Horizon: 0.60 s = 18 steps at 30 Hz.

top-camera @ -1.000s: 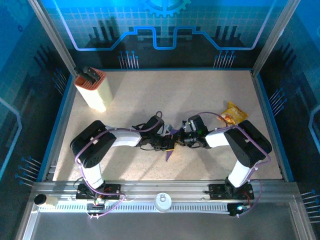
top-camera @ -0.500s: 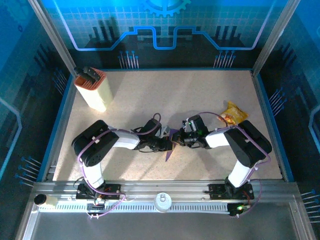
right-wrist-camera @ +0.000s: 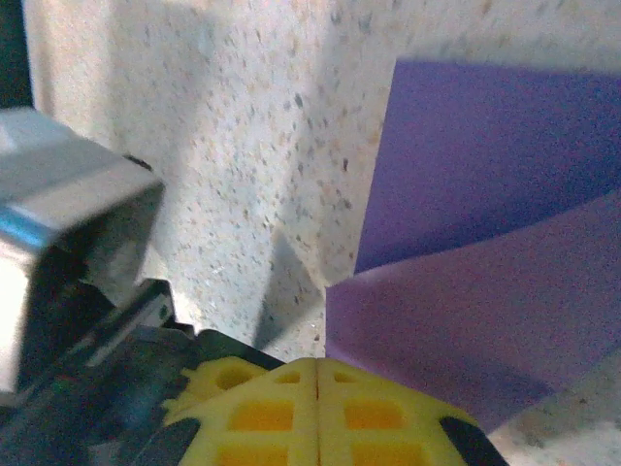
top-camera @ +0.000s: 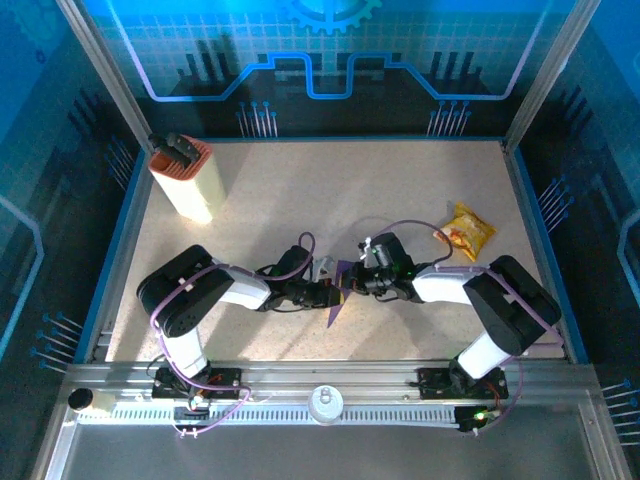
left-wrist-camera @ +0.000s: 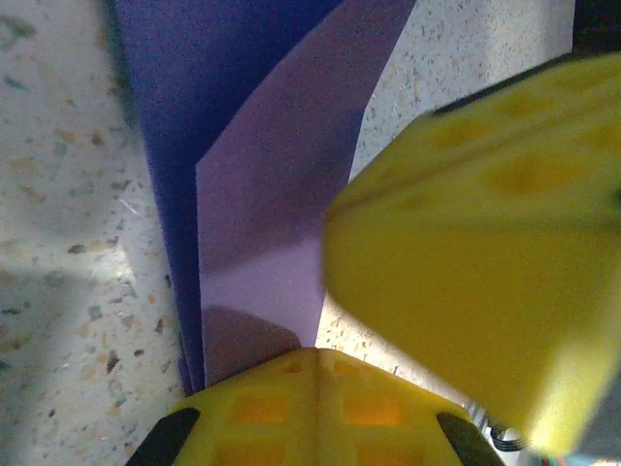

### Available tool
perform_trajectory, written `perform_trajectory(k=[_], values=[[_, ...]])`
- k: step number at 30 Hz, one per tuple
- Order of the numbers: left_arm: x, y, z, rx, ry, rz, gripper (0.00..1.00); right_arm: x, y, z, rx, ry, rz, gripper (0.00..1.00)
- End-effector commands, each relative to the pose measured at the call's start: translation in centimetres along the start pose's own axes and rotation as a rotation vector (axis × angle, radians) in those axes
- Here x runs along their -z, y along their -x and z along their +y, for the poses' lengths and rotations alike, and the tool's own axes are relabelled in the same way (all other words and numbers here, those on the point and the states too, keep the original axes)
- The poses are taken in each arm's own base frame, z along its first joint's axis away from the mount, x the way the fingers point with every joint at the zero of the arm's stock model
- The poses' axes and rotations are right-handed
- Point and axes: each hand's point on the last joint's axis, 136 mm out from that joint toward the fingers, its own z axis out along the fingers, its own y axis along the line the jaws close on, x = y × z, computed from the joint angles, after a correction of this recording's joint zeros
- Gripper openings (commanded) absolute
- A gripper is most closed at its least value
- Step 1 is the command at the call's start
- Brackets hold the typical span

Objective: Fold a paper plane with a square sheet of paper (pick it up from the middle)

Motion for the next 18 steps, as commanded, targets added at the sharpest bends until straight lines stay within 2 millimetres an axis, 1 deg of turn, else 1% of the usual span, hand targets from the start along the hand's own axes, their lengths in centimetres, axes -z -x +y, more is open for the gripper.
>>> perform_trajectory(k=[1, 4, 8, 9, 12, 18], values=[[0.9, -7.7, 7.4, 0.210, 0.239, 0.222, 0.00, -1.1, -0.3, -2.3, -0.037, -0.062, 0.030, 0.07], [0.9, -7.8, 7.3, 0.204, 0.243, 0.234, 0.00, -1.2, 0.2, -4.5, -0.115, -0.081, 0.033, 0.07], [1.0, -8.1, 7.8, 0.204, 0.259, 0.238, 0.00, -0.6, 2.6, -5.0, -0.125, -0.060, -0.007, 0.07], [1.0, -8.2, 8.0, 0.207, 0.267, 0.239, 0.00, -0.4, 2.8, -5.6, -0.141, -0.074, -0.001, 0.07], [0.9, -8.4, 8.1, 0.216, 0.263, 0.247, 0.00, 0.4, 4.2, -6.5, -0.161, -0.092, -0.022, 0.07], [0.8, -8.5, 8.3, 0.221, 0.264, 0.250, 0.00, 1.6, 6.0, -8.2, -0.190, -0.171, -0.050, 0.07]])
